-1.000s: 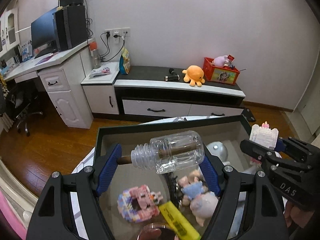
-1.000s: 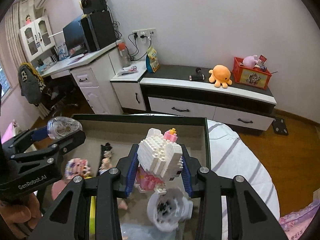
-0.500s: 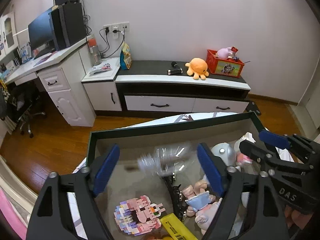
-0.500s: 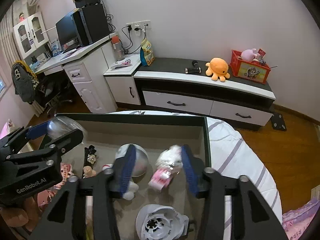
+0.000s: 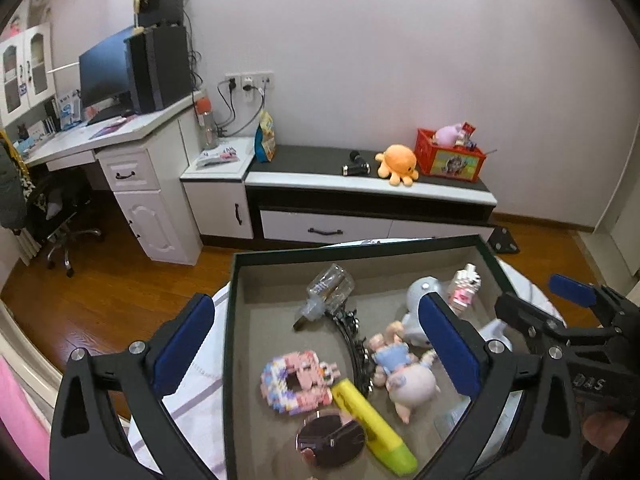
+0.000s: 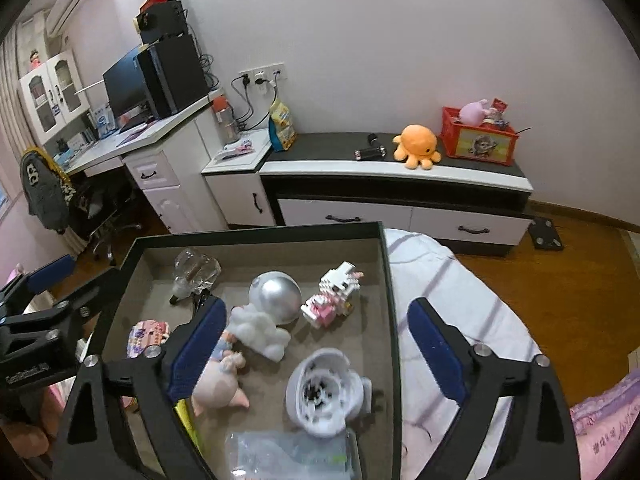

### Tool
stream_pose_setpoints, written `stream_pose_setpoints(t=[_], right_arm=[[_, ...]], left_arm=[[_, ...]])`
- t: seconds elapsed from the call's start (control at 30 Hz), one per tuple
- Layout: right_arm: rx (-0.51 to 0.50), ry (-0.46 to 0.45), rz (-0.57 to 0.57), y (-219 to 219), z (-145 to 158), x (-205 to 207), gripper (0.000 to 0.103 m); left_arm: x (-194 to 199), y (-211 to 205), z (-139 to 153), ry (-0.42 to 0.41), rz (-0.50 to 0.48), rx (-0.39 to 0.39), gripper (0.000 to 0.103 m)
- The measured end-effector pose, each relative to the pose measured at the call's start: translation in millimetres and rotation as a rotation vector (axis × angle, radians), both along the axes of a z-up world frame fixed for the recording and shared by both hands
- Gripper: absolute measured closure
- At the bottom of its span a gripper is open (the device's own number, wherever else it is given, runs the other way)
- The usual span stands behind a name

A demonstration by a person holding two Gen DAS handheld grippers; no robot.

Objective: Organize rigid objects
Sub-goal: 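Withdraw both tools and approach the white charger and blue-gold box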

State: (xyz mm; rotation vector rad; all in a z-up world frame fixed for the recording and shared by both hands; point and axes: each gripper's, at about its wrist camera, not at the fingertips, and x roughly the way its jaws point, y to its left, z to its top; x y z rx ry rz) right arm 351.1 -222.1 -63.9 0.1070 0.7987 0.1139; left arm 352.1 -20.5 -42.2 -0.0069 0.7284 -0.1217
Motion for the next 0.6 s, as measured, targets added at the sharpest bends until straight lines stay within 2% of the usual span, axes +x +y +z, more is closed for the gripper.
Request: stream_pose_setpoints(t=[0.33, 0.6], right_arm=[[0.039, -0.099, 0.010, 6.8, 45.8, -83.3, 0.000], [0.061, -0.164, 0.026, 4.6, 63.0, -161.4, 0.000]], left_arm=[[-92.4, 18.7, 40.3, -0.094, 0.013, -0.023, 0.000], [-172.8, 31.0, 56.7, -0.133, 0.033, -0.031, 0.000]])
